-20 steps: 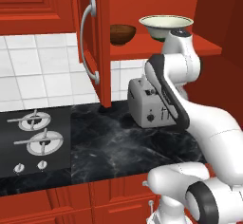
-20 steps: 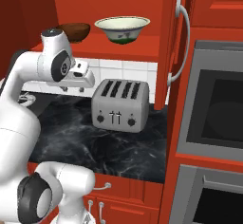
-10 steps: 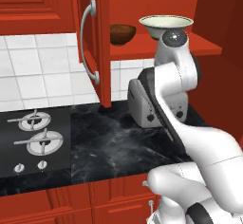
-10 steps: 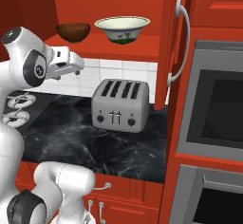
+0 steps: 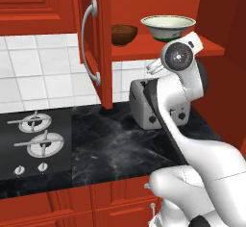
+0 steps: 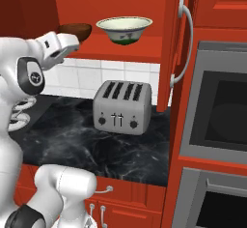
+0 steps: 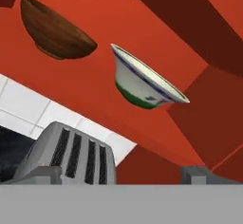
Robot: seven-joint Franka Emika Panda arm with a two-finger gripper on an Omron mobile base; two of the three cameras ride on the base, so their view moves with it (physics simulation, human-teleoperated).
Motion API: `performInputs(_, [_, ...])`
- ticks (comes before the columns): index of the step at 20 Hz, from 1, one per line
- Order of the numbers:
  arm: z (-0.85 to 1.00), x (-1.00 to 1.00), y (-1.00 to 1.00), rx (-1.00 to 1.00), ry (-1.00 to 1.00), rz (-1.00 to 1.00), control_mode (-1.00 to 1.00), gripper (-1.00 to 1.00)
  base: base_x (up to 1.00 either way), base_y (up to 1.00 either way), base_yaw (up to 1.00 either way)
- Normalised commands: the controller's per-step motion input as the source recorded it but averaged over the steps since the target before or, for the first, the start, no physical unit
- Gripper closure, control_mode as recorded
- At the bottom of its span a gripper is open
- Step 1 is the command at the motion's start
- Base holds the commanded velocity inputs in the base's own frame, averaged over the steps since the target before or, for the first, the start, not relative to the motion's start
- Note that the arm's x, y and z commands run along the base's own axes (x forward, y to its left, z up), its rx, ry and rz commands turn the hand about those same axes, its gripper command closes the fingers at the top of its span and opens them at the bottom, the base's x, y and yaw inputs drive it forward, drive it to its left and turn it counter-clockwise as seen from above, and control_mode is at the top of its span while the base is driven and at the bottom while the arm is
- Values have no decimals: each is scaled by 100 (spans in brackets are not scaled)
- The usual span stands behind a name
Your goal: Take the smaller bowl and place it next to the appetizer plate on the dining counter , and place the larger bowl next to the plate with cooked food.
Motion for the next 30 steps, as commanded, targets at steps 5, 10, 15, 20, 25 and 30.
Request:
performInputs(5, [52, 19, -27, -9, -13, 6, -100, -100, 0, 0, 0])
performInputs(10, [28, 56, -3, -5, -2, 1, -100, -100, 0, 0, 0])
performInputs(15, [12, 71, 0, -4, 5, 0, -100, -100, 0, 0, 0])
performInputs(20, [0, 69, -3, -2, 14, 0, -100, -100, 0, 0, 0])
performInputs(25, [0, 52, -9, -3, 8, 0, -100, -100, 0, 0, 0])
performInputs(30, [0, 44, -9, -4, 4, 0, -100, -100, 0, 0, 0])
